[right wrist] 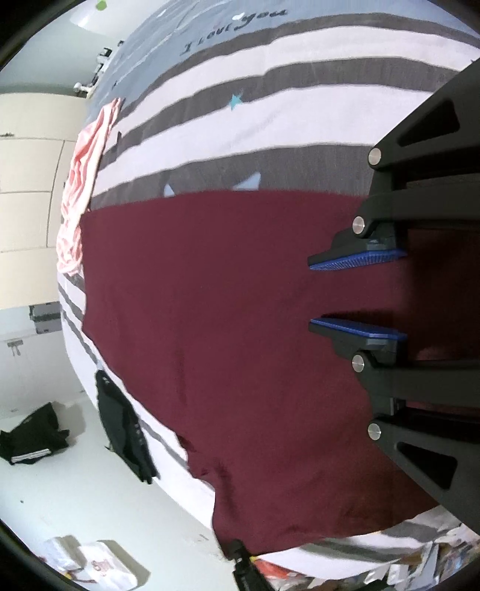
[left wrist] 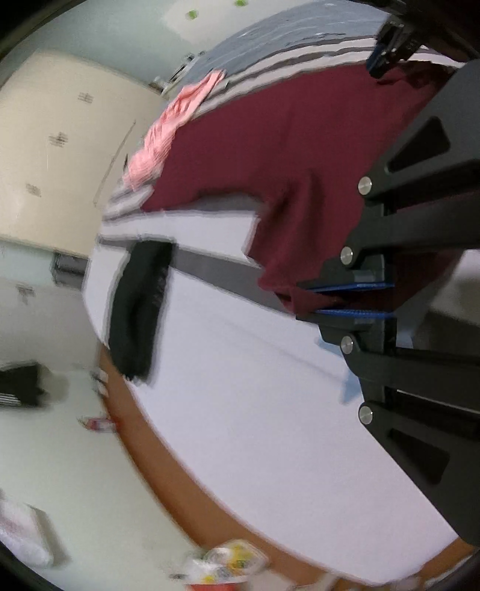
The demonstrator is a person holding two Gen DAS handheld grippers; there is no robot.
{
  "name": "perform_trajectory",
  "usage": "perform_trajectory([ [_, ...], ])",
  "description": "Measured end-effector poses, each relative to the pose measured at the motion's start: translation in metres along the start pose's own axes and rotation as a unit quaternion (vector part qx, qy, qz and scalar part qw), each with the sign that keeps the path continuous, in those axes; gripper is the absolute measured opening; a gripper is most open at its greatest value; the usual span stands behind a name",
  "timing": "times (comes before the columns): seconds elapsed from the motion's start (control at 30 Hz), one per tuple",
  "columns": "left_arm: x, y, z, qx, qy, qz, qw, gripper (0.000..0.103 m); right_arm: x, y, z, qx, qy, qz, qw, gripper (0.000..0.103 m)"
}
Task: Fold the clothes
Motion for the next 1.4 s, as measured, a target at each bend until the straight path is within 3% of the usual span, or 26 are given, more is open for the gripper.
perform_trajectory([
  [0.13, 0.061, 0.030, -0.014, 0.027, -0.060, 0.046, 0.9967, 0.006, 0.008, 0.020, -0.009, 0.010, -0.001, -0.004, 1.000, 0.024],
  [0.27, 0.148, 0.046, 0.004, 0.019, -0.108, 0.119, 0.9868, 0.006, 0.019, 0.037, -0.015, 0.013, -0.007, -0.011, 1.000, 0.024],
  [0.37, 0.196, 0.028, 0.048, -0.031, -0.128, 0.150, 0.9798, 0.006, 0.030, 0.045, -0.016, 0.011, -0.011, -0.011, 1.000, 0.024],
  [0.5, 0.213, 0.028, 0.076, -0.073, -0.116, 0.166, 0.9766, 0.009, 0.045, 0.051, -0.014, 0.006, -0.012, -0.010, 1.000, 0.024],
  [0.6, 0.212, 0.041, 0.074, -0.074, -0.106, 0.180, 0.9752, 0.021, 0.050, 0.050, -0.013, 0.006, -0.013, -0.012, 1.000, 0.024],
  [0.67, 0.203, 0.052, 0.071, -0.078, -0.096, 0.191, 0.9736, 0.035, 0.047, 0.047, -0.014, 0.007, -0.017, -0.016, 1.000, 0.024],
  [0.73, 0.188, 0.058, 0.068, -0.074, -0.089, 0.185, 0.9758, 0.036, 0.041, 0.043, -0.017, 0.009, -0.020, -0.022, 1.000, 0.024],
  [0.9, 0.145, 0.032, 0.065, -0.082, -0.076, 0.121, 0.9863, 0.036, 0.009, 0.028, -0.032, 0.019, -0.013, -0.052, 0.998, 0.024],
  [1.0, 0.127, 0.010, 0.084, -0.110, -0.080, 0.092, 0.9865, 0.036, -0.010, 0.019, -0.041, 0.025, -0.009, -0.069, 0.997, 0.024],
  [1.1, 0.120, 0.002, 0.115, -0.144, -0.073, 0.088, 0.9830, 0.036, -0.029, 0.010, -0.050, 0.031, -0.005, -0.087, 0.996, 0.024],
  [1.17, 0.124, 0.005, 0.125, -0.145, -0.078, 0.092, 0.9820, 0.036, -0.040, 0.001, -0.058, 0.036, 0.000, -0.096, 0.995, 0.024],
  [1.4, 0.124, 0.015, 0.113, -0.139, -0.038, 0.115, 0.9829, 0.036, -0.068, -0.041, -0.076, 0.036, 0.010, -0.114, 0.993, 0.024],
])
Point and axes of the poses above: each gripper's, at about its wrist camera, not at the fingertips, and y roughly against the way its jaws point, x to its right, z to its underside, the point moved 5 cm from there along -y, roughly the way its jaws point, and after that the axes turned 12 degrees about x, right-handed, at the moved point
